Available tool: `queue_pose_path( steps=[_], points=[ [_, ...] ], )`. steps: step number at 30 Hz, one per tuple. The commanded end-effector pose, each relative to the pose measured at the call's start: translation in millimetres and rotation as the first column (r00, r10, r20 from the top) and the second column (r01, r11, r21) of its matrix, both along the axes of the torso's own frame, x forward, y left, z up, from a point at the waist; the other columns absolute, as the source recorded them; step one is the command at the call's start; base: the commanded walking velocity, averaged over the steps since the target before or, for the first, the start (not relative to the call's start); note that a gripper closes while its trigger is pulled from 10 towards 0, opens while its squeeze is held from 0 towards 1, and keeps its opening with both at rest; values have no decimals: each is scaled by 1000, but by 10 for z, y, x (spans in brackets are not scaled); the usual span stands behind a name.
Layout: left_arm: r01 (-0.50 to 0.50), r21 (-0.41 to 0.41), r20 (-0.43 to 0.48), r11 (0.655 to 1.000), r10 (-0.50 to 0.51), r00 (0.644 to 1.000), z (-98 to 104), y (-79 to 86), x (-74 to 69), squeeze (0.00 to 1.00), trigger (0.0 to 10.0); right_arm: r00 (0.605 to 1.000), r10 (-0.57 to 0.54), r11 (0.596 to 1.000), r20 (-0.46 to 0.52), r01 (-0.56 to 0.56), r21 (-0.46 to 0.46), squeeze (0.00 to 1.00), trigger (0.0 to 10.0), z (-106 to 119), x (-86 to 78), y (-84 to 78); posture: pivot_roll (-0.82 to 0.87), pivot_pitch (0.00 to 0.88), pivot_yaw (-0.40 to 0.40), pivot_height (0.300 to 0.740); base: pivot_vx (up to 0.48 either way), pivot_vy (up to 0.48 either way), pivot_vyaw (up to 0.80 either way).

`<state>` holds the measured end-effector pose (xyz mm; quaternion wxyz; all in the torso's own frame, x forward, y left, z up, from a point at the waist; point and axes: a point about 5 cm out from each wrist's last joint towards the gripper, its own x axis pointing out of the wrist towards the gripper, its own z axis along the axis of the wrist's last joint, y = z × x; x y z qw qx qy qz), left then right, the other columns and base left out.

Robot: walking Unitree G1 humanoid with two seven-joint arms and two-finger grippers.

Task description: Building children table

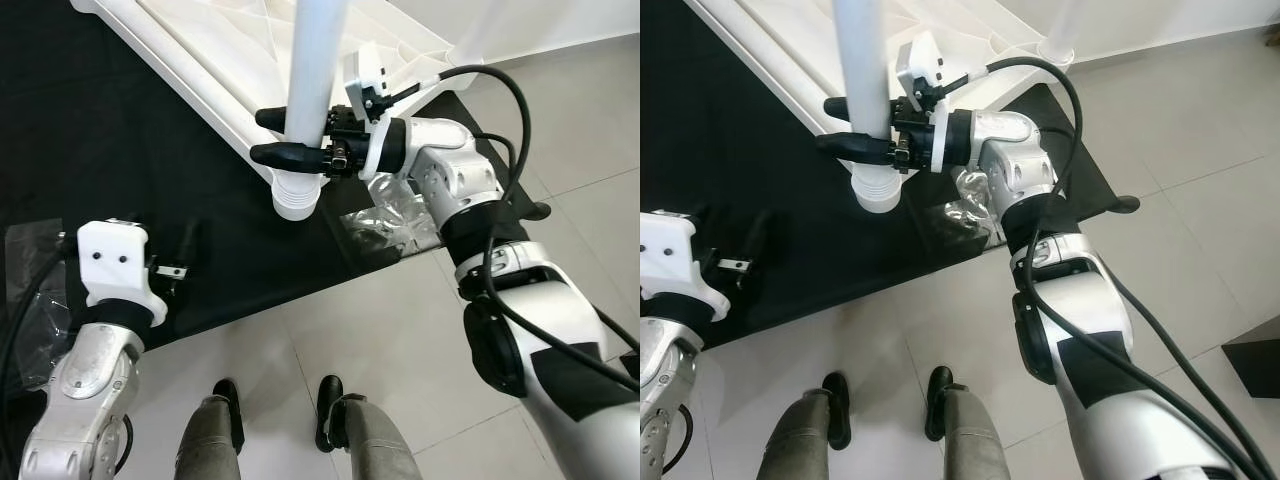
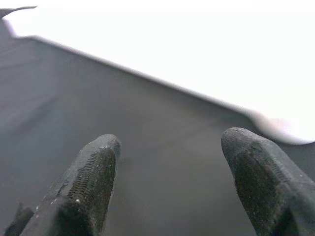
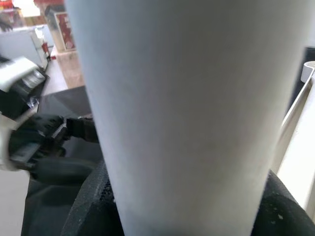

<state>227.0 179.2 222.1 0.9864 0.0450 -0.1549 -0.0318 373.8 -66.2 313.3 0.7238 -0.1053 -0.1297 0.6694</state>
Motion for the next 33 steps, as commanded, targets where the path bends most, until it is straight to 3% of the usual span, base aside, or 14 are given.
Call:
queue_pose_path(
  steps=[1,10,11,13,15,17,21,22,23,28,29,30,31,33],
  points=[
    [79,-11,31,997,-79,996,17,-100,-80,0,10000,999,-1,999,-33,0,-32,0,0,-127,22,-57,108,390,-150,740,0,0,0],
    [246,47,48,968,-248,968,24,-299,-173,0,10000,951,-306,952,-40,306,-3,0,0,-340,111,-104,89,383,-168,740,0,0,0],
    [258,73,38,963,-261,965,3,-304,-190,0,10000,899,-437,898,-42,438,31,0,0,-419,119,-81,69,380,-167,740,0,0,0],
    [264,45,20,964,-265,964,-53,-270,-197,0,10000,685,-712,681,-152,727,87,0,0,-895,-229,155,58,392,-134,740,0,0,0],
    [264,45,20,964,-265,964,-53,-270,-197,0,10000,685,-712,681,-152,727,87,0,0,-895,-229,155,58,392,-134,740,0,0,0],
    [273,30,13,961,-274,962,-77,-257,-181,0,10000,571,-783,568,-249,818,91,0,0,-1097,-445,247,45,367,-105,740,0,0,0],
    [277,49,10,960,-277,961,-81,-246,-134,0,10000,623,-748,615,-230,780,112,0,0,-1060,-424,371,54,351,-99,740,0,0,0],
    [279,57,18,959,-280,960,-67,-244,-111,0,10000,636,-741,627,-216,770,116,0,784,-1027,-382,386,60,347,-102,740,0,0,0],
    [280,62,24,958,-282,959,-57,-244,-98,0,10000,640,-741,631,-203,767,118,0,10000,-1002,-356,385,60,347,-102,740,0,0,0],
    [290,71,30,954,-293,956,-49,-244,-96,0,10000,637,-749,626,-182,770,123,0,10000,-893,-317,330,93,344,-82,740,0,0,0],
    [293,73,31,953,-295,955,-49,-244,-97,0,10000,637,-749,626,-181,770,123,537,10000,-865,-347,331,93,344,-82,740,0,0,0],
    [293,73,31,953,-295,955,-49,-244,-97,0,10000,637,-749,626,-181,770,123,537,10000,-865,-347,331,93,344,-82,740,0,0,0],
    [295,75,32,953,-298,954,-41,-245,-95,0,10000,675,-713,663,-189,737,135,1000,10000,-811,-344,332,101,344,-84,740,0,0,0],
    [296,76,35,952,-299,954,-36,-247,-93,0,10000,698,-689,685,-195,715,143,1000,10000,-774,-347,333,103,344,-85,740,0,0,0]
  ],
)
